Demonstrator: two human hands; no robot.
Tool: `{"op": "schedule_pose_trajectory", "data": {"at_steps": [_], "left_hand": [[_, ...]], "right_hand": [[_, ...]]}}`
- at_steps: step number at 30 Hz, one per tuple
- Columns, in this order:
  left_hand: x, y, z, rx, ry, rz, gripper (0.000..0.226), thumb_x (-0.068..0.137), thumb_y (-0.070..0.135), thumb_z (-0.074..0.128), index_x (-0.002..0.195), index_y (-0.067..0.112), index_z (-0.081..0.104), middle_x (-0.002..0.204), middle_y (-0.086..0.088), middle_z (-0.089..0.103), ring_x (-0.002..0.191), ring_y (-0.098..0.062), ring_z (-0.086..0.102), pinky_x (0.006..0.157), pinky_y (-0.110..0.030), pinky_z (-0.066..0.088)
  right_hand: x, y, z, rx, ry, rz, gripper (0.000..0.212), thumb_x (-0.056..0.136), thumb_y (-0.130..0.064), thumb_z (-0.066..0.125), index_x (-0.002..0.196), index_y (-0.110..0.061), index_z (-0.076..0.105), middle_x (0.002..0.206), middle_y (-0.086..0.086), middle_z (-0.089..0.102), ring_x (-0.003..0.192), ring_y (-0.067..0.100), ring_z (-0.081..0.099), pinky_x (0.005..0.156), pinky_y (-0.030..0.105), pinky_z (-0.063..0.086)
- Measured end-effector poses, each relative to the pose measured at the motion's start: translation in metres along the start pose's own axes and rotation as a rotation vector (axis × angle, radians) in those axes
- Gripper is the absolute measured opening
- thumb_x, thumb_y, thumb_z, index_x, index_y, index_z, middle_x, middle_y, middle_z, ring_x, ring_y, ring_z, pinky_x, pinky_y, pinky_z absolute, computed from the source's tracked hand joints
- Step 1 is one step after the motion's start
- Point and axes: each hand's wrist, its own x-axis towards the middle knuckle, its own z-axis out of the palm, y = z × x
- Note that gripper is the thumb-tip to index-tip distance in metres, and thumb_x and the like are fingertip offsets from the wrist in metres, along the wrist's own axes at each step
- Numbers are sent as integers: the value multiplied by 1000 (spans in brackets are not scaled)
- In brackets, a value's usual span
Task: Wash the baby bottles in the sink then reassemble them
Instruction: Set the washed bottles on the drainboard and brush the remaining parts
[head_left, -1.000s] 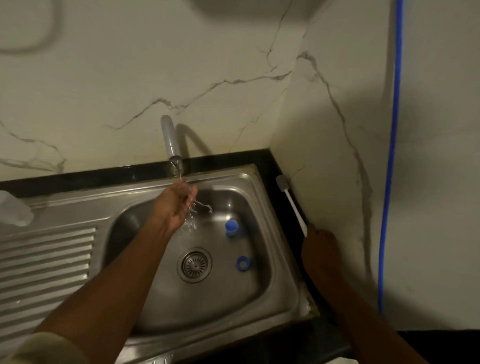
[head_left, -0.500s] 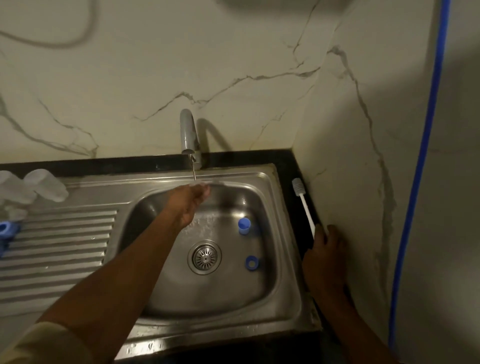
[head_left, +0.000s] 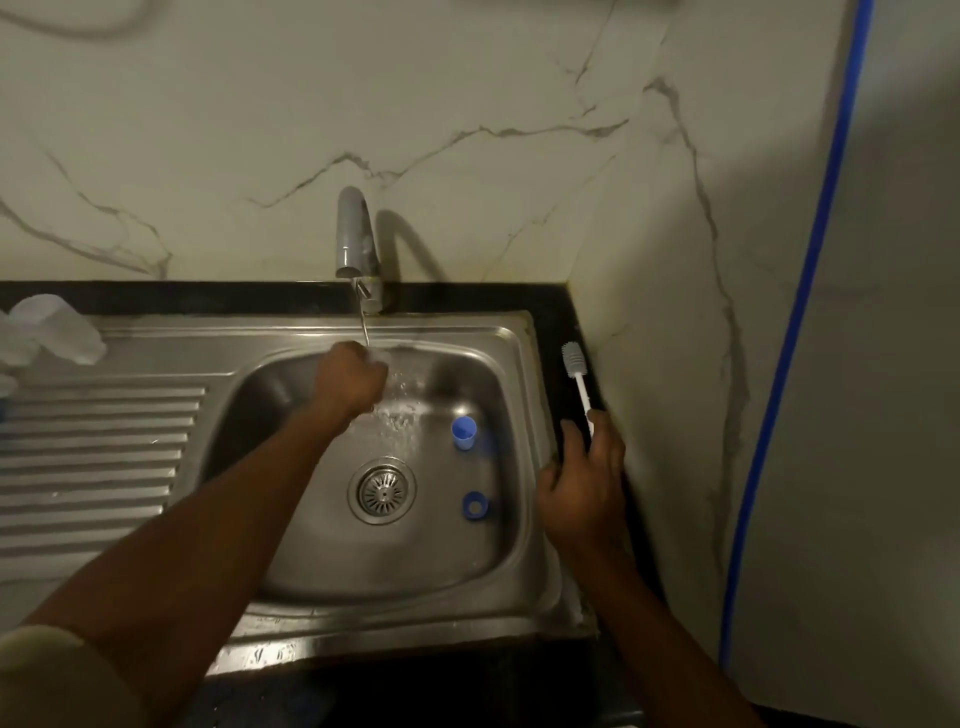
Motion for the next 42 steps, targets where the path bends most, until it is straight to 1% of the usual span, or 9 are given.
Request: {"op": "schedule_pose_trajectory", "data": {"at_steps": [4,9,13,17,23,28,33,38,42], "left_hand": [[-26,-1,1,243,-312,-175,15,88,9,66,88,-7,65,71,-18,64,47,-20,57,46,-27,49],[-71,22,-1,161,205,269,25,97,22,60,119,11,57,92,-6,69,73,-15,66,67,-26,55],[-107,14,7,87,465,658,26,102,22,55,127,13,55,102,2,62,76,-6,61,67,-16,46],[-81,-48,25,496,-107,-163,29,89,14,61,116,2,62,116,-15,69,103,-29,69,77,-32,52],[-82,-41,3,-485,-117,-468,20,74,21,70,74,1,70,63,-11,67,51,-20,62,52,-28,49],[-67,-84,-82,-882,-6,-545,15,70,14,74,78,1,74,56,-7,58,44,-16,49,50,-25,39],[-38,-150,-177,-1038,33,-495,24,87,17,72,64,10,68,50,-2,54,37,-10,44,36,-18,32],[12,-226,-261,-899,117,-379,33,95,30,59,96,1,74,80,-14,71,65,-26,63,61,-35,51],[40,-261,-281,-559,226,-212,20,90,19,52,98,22,70,91,-6,75,85,-28,72,86,-50,58]], "right_hand": [[-9,-14,4,100,-123,-5,49,75,-6,68,124,-6,60,149,17,37,136,36,34,105,47,44],[-10,-56,-5,343,-239,-62,52,89,-16,64,139,-20,51,157,0,21,138,12,29,104,18,32],[-13,-89,1,500,-259,-82,49,88,-14,65,135,-18,54,156,-2,26,138,11,34,107,19,33],[-29,-102,22,457,-427,-66,47,89,-13,63,135,-19,55,154,-1,31,140,14,35,107,11,23],[-34,-142,51,516,-526,-79,45,90,-15,62,129,-32,47,123,-7,60,100,-2,54,75,-8,32],[-32,-218,77,822,-576,-52,51,76,-27,76,124,-31,61,112,-10,70,100,7,67,85,27,56],[-23,-327,119,949,-620,-169,34,88,-6,71,115,-26,68,107,-14,73,100,4,68,86,20,53],[-16,-453,199,874,-532,-188,15,86,-12,73,98,-21,71,97,-7,70,89,6,66,82,30,55],[-10,-506,253,720,-506,-134,21,88,-15,68,109,-15,69,103,1,71,93,14,65,89,35,54]]}}
